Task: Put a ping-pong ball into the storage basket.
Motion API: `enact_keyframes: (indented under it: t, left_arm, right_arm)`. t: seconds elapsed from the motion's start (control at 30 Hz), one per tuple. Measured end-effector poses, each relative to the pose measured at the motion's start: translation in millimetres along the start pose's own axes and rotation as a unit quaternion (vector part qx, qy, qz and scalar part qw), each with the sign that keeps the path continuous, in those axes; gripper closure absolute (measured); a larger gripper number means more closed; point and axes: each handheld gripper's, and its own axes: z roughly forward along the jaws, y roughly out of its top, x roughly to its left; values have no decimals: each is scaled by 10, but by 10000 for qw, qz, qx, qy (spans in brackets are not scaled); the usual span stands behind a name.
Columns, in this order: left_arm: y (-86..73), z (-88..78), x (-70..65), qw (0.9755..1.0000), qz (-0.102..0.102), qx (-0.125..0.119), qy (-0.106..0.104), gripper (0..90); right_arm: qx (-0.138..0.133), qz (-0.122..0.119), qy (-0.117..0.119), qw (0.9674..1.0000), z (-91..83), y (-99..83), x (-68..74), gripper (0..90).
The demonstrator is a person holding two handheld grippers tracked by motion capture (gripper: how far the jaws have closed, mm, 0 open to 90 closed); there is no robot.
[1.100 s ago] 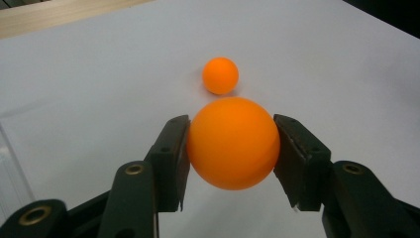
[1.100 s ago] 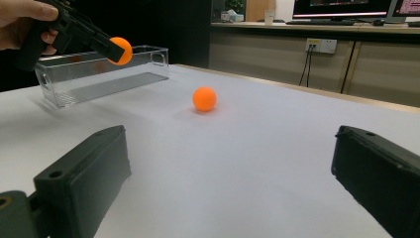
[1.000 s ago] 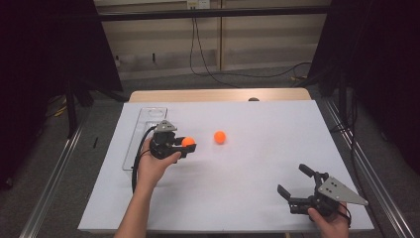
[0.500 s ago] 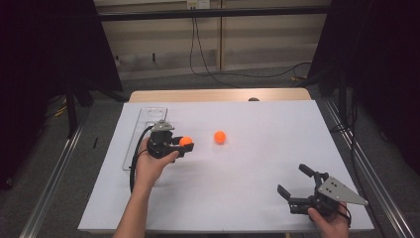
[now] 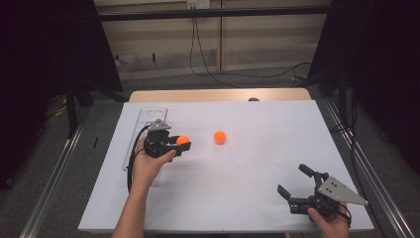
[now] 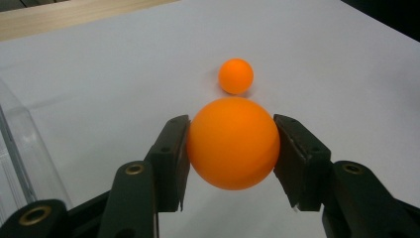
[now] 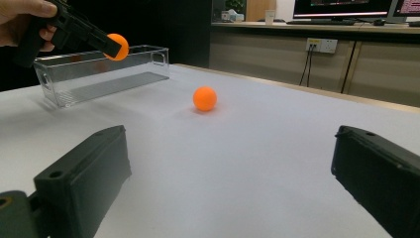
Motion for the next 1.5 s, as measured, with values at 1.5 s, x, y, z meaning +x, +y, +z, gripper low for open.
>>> enact_keyframes:
  t: [1.5]
  left_arm:
    - [-26,-176,167,9994,-246,-120,218,505]
  right_arm:
    - [-7,8,0,10000,-1,1,1,11]
